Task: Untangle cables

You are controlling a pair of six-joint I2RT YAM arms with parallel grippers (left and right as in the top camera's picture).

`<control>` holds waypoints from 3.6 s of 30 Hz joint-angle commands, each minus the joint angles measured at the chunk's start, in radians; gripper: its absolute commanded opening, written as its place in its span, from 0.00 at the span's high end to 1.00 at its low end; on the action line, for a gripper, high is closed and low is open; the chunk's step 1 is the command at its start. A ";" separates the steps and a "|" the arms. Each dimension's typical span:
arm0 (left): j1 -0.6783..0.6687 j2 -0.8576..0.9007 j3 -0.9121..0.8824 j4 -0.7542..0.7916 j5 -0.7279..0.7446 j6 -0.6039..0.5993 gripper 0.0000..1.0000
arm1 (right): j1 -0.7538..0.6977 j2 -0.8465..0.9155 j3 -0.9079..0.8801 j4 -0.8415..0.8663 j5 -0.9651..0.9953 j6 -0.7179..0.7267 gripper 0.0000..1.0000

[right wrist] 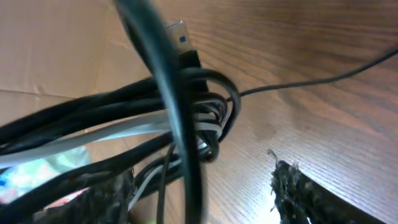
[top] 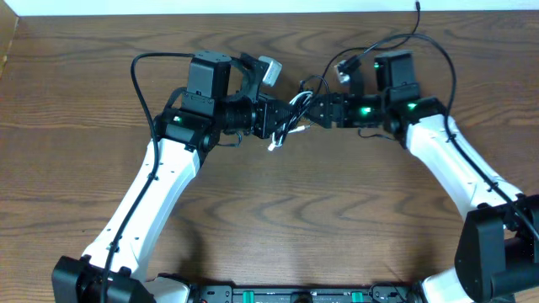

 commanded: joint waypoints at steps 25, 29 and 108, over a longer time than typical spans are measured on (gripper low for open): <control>0.319 0.002 0.007 -0.007 -0.304 -0.013 0.93 | -0.419 -0.288 0.089 -0.445 0.493 -0.025 0.99; 0.327 0.002 0.007 -0.014 -0.304 0.027 0.93 | -0.474 -0.335 0.149 -0.531 0.550 -0.045 0.99; -0.147 0.557 -0.016 -0.004 -0.508 -0.431 0.09 | -0.088 0.022 0.207 -0.596 0.364 -0.130 0.99</control>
